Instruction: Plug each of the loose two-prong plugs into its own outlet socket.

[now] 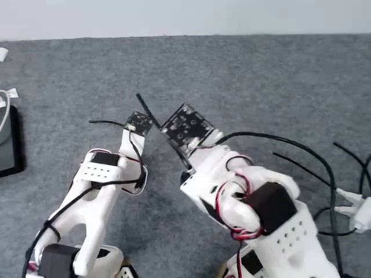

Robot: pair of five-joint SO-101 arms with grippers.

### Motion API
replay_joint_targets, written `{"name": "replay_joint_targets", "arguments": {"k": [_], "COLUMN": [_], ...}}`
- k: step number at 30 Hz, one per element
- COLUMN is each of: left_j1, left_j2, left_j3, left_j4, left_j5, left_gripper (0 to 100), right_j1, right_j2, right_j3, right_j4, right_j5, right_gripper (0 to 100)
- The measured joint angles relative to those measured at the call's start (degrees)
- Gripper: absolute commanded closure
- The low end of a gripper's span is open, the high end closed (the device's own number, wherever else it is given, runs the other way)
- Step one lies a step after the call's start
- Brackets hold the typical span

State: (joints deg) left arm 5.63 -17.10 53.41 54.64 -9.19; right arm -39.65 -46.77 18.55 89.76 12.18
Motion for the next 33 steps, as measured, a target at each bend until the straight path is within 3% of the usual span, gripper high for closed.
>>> {"name": "replay_joint_targets", "arguments": {"k": [10, 21, 30, 33], "left_j1": [5.63, 11.87, 12.13, 8.79], "left_j2": [-7.38, -21.10, -27.87, -29.36], "left_j3": [5.27, 14.42, 17.85, 17.85], "left_j4": [0.00, 0.00, 0.09, -1.14], "left_j5": [-4.40, -9.23, -9.67, -8.09], "left_gripper": [99, 99, 99, 99], "right_j1": [-1.58, -1.67, -1.76, -1.76], "right_j2": [0.00, 5.19, 7.38, 7.47], "right_j3": [10.90, 11.60, 11.60, 11.69], "right_j4": [-10.37, -15.03, -16.26, -17.76], "right_j5": [-0.35, -0.35, -0.70, -2.81], "right_gripper": [99.1, 99.1, 99.1, 99.1]}}
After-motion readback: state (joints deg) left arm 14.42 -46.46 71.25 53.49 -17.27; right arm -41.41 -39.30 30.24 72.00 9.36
